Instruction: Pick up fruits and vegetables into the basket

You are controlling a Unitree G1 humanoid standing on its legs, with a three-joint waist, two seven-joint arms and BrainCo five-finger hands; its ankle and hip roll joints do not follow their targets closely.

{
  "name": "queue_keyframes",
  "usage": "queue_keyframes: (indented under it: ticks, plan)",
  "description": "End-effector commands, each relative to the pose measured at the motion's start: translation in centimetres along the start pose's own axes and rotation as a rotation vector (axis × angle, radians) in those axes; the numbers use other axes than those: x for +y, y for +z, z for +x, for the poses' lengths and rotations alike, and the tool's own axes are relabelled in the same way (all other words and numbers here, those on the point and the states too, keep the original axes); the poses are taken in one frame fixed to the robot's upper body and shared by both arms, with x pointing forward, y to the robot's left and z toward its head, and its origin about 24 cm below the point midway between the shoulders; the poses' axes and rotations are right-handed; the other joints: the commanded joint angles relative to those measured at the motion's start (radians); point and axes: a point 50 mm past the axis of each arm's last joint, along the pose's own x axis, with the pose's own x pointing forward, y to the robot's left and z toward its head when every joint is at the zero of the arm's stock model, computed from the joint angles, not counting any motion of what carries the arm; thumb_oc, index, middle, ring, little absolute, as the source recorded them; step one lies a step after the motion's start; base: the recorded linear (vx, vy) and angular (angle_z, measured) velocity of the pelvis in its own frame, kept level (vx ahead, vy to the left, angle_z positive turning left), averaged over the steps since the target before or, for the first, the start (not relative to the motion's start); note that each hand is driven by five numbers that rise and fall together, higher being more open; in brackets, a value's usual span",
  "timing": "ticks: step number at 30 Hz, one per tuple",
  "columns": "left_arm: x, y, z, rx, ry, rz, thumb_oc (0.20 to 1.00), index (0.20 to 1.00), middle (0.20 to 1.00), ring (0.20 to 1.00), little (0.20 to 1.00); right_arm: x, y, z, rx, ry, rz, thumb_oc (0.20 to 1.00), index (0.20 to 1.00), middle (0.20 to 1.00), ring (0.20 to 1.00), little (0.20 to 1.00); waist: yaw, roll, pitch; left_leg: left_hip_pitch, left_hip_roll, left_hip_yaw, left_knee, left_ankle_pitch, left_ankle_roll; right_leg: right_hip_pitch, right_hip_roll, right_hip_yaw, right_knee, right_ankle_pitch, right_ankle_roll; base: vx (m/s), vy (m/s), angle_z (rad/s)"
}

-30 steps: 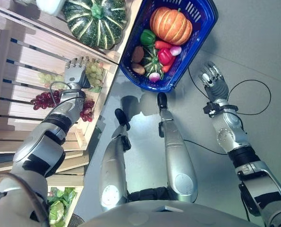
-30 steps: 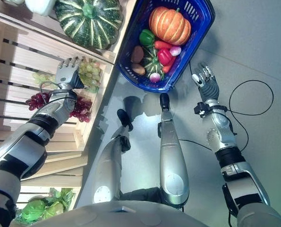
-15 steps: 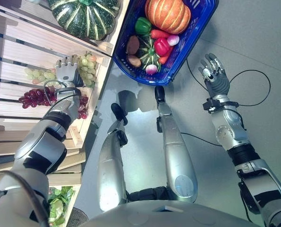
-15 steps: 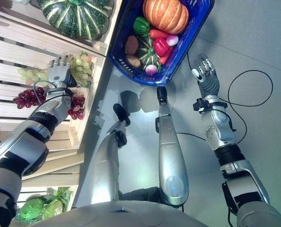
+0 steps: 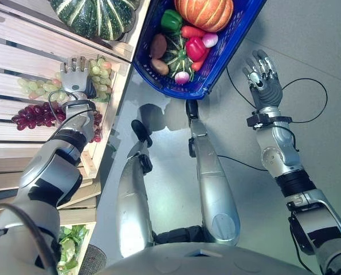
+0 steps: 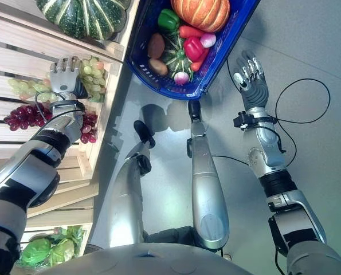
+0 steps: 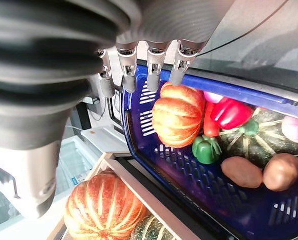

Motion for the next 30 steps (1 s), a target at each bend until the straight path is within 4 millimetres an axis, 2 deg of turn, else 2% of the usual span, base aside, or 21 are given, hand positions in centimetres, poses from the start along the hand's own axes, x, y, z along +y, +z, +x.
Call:
queue_keyframes:
  ticks: [1, 7, 9, 10, 16, 26, 30]
  plan:
    - [-0.6, -3.9, -0.3, 0.113, 0.006, 0.172, 1.000, 1.000, 1.000, 1.000, 1.000, 0.6, 2.4, -0.2, -0.147, 0.043, -0.005, 1.000, 1.000, 1.000, 1.000, 1.000, 0.004, -0.026, -0.017, -0.070, -0.022, -0.050, 0.028, 0.055, -0.027, -0.026, 0.079, -0.023, 0.115, -0.054, -0.005, 0.00, 0.000, 0.00]
    - [-0.7, -4.6, -0.4, 0.165, -0.025, 0.232, 1.000, 1.000, 1.000, 1.000, 1.000, 0.8, 2.9, 0.0, -0.187, 0.050, 0.007, 1.000, 1.000, 1.000, 1.000, 1.000, 0.005, -0.030, -0.017, -0.100, -0.023, -0.059, 0.036, 0.051, -0.027, -0.051, 0.078, -0.023, 0.115, -0.051, -0.004, 0.00, 0.000, 0.00]
    - [-1.3, -4.7, -0.6, 0.199, -0.077, 0.167, 0.344, 0.344, 0.344, 0.344, 0.344, 1.0, 2.8, 0.0, -0.196, 0.052, 0.012, 1.000, 1.000, 1.000, 1.000, 1.000, 0.005, -0.032, -0.017, -0.107, -0.024, -0.064, 0.040, 0.048, -0.026, -0.059, 0.078, -0.022, 0.119, -0.051, -0.003, 0.00, 0.000, 0.00]
    - [-1.6, -4.6, -0.7, 0.212, -0.102, 0.138, 0.200, 0.200, 0.200, 0.200, 0.200, 1.1, 2.8, 0.0, -0.197, 0.053, 0.013, 1.000, 1.000, 1.000, 1.000, 1.000, 0.005, -0.032, -0.017, -0.108, -0.026, -0.067, 0.038, 0.049, -0.026, -0.059, 0.079, -0.022, 0.117, -0.050, -0.003, 0.00, 0.000, 0.00]
    - [-2.3, -4.1, -1.2, 0.245, -0.114, -0.006, 0.200, 0.200, 0.200, 0.200, 0.200, 1.8, 3.0, 0.1, -0.208, 0.065, 0.017, 1.000, 1.000, 1.000, 1.000, 1.000, 0.004, -0.036, -0.017, -0.093, -0.028, -0.067, 0.019, 0.055, -0.027, -0.045, 0.081, -0.020, 0.097, -0.046, -0.003, 0.00, 0.000, 0.00]
    - [-1.9, -3.7, -1.1, 0.262, -0.014, -0.262, 0.200, 0.200, 0.200, 0.200, 0.200, 2.1, 3.3, -0.5, -0.223, 0.094, -0.016, 1.000, 1.000, 1.000, 1.000, 1.000, 0.011, -0.032, -0.017, -0.028, -0.029, -0.062, -0.001, 0.063, -0.030, 0.014, 0.076, -0.025, 0.081, -0.045, -0.006, 0.00, 0.007, 0.00]
    - [-1.8, -3.0, -1.5, 0.253, 0.032, -0.498, 0.200, 0.200, 0.200, 0.200, 0.200, 2.4, 3.2, -1.0, -0.210, 0.091, -0.059, 1.000, 1.000, 1.000, 1.000, 1.000, 0.026, -0.026, -0.017, 0.025, -0.031, -0.062, -0.022, 0.065, -0.028, 0.065, 0.069, -0.034, 0.065, -0.050, -0.007, 0.00, 0.005, 0.01]
